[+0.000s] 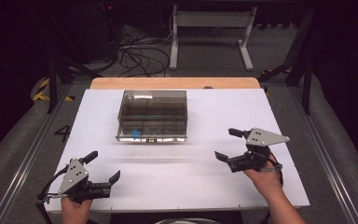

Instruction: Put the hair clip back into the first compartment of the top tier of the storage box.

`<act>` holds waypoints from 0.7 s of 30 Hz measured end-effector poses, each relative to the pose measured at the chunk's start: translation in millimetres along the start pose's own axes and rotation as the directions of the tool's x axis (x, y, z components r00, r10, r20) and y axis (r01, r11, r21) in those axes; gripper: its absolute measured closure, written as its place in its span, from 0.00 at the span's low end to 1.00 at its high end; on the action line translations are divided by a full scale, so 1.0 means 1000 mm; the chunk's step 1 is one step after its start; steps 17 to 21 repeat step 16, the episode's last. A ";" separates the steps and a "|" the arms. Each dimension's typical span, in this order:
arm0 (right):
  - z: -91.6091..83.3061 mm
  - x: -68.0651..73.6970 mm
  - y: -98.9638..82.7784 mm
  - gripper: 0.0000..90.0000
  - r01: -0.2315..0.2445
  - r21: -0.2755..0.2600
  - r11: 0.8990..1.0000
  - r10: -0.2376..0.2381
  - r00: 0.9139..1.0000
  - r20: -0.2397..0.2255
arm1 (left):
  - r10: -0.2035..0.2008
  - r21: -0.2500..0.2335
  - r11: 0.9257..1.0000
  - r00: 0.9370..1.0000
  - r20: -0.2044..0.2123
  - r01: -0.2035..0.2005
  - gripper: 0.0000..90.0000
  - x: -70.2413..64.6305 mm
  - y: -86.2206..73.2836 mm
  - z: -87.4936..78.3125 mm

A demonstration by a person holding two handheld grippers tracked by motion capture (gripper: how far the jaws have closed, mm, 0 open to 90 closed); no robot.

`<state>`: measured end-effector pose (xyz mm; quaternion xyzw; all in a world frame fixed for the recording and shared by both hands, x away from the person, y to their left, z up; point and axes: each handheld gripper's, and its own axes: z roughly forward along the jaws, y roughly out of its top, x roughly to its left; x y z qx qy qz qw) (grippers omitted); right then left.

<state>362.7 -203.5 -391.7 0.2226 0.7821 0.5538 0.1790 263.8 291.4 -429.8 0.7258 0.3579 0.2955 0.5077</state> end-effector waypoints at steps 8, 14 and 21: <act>-0.027 -0.005 -0.051 0.06 -0.071 0.030 0.997 0.069 0.996 0.053 | 0.015 -0.001 1.000 1.000 -0.002 -0.015 0.02 0.000 0.000 0.003; -0.036 -0.006 -0.072 0.05 -0.112 -0.015 0.994 0.113 0.991 0.072 | 0.030 0.000 1.000 1.000 -0.005 -0.030 0.01 0.000 -0.001 0.005; -0.036 -0.007 -0.071 0.05 -0.103 -0.017 0.995 0.104 0.992 0.076 | 0.024 0.005 1.000 1.000 0.001 -0.024 0.01 0.000 -0.001 0.005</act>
